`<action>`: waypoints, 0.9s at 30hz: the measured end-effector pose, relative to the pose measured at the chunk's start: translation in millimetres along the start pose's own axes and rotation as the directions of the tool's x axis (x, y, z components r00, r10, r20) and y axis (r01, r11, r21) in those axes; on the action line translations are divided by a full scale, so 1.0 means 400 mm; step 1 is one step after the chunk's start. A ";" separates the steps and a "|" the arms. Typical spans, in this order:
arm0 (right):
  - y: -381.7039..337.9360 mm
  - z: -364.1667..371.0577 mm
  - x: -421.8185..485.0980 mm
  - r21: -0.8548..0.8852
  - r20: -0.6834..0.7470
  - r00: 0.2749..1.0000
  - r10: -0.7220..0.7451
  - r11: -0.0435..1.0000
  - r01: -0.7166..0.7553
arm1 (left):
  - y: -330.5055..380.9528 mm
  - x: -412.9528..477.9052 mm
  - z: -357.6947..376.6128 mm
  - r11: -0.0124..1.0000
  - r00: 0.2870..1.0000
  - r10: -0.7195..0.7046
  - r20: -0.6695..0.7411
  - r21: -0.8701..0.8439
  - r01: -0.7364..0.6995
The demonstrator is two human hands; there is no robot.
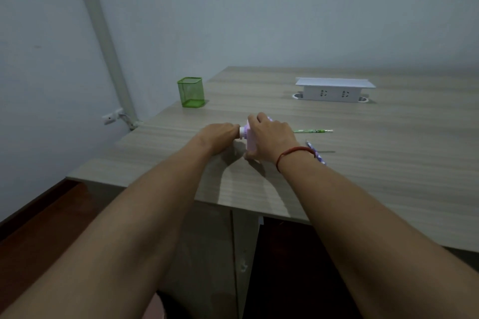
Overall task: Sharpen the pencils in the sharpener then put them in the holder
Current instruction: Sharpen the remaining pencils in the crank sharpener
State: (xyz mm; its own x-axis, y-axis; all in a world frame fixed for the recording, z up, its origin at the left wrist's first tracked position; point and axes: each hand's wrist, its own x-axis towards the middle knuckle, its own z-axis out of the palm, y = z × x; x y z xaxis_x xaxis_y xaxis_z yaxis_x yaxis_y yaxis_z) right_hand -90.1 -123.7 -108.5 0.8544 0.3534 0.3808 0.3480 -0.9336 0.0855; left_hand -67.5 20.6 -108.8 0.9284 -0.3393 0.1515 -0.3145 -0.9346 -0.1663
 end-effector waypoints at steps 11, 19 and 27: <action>0.007 -0.016 -0.008 -0.049 -0.017 0.999 -0.034 0.998 0.033 | -0.025 0.023 -0.002 0.997 0.992 0.045 -0.116 0.064 -0.037; -0.009 -0.012 0.019 -0.031 0.026 0.999 -0.047 0.998 0.048 | -0.021 -0.008 0.032 0.995 0.996 -0.019 -0.089 -0.097 0.011; -0.001 -0.034 0.012 0.026 0.135 0.989 -0.065 0.998 0.062 | -0.020 -0.020 0.027 1.000 0.997 0.018 -0.077 -0.018 -0.020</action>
State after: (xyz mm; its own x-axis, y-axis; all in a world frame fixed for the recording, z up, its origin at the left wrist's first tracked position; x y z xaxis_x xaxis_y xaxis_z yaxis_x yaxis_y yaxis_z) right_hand -91.5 -122.5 -94.2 0.8741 0.4183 0.2470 0.4104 -0.9079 0.0853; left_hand -70.3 31.8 -119.2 0.9044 -0.3636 0.2233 -0.3364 -0.9295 -0.1512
